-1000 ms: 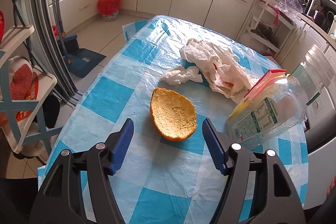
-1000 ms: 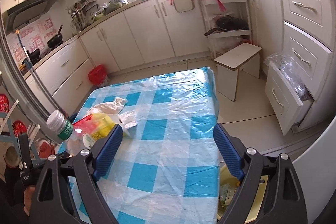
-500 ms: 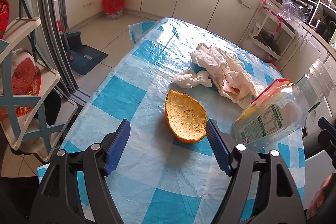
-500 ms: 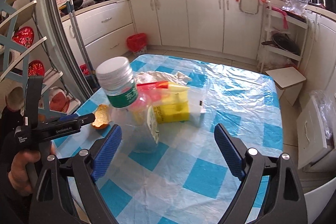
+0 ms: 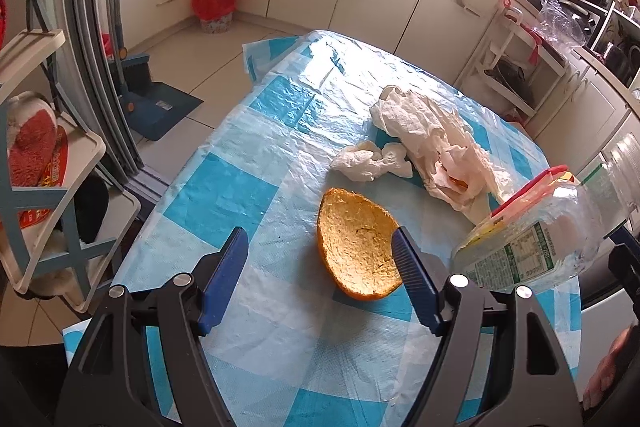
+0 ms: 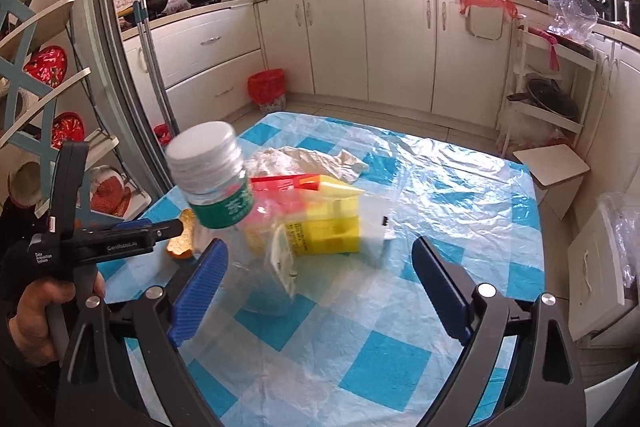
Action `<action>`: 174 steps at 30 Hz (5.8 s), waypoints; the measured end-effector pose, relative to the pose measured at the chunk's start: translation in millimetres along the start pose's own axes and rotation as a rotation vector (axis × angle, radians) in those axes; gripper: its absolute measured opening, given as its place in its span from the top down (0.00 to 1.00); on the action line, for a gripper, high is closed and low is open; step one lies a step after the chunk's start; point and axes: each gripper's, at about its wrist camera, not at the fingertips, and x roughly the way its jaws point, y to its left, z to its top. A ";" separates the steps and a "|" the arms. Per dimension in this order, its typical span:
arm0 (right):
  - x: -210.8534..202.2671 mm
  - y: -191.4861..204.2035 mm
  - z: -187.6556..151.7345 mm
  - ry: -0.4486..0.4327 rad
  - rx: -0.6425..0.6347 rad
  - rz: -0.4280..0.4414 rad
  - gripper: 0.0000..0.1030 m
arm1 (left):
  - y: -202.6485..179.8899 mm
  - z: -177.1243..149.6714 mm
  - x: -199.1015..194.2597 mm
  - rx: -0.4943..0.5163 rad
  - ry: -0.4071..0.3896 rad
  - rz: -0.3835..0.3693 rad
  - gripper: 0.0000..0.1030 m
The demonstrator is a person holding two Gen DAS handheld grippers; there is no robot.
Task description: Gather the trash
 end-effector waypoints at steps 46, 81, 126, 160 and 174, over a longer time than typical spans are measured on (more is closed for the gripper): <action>35.0 39.6 0.4 0.112 -0.148 0.249 0.46 | -14.5 -0.1 22.6 0.076 0.098 -0.133 0.65; -4.9 14.9 -34.6 0.081 -0.133 0.099 0.38 | -34.2 -33.0 0.1 0.170 0.078 -0.152 0.48; -62.6 -173.6 -109.2 0.130 0.393 -0.426 0.46 | -123.6 -60.7 -67.6 0.374 -0.046 -0.311 0.96; -192.6 -208.4 -78.3 -0.389 0.635 -0.420 0.22 | -402.6 -177.7 -6.8 0.692 0.207 -0.451 0.96; -203.6 -214.5 -82.7 -0.429 0.689 -0.381 0.21 | -409.1 -165.3 3.5 0.639 0.250 -0.449 0.51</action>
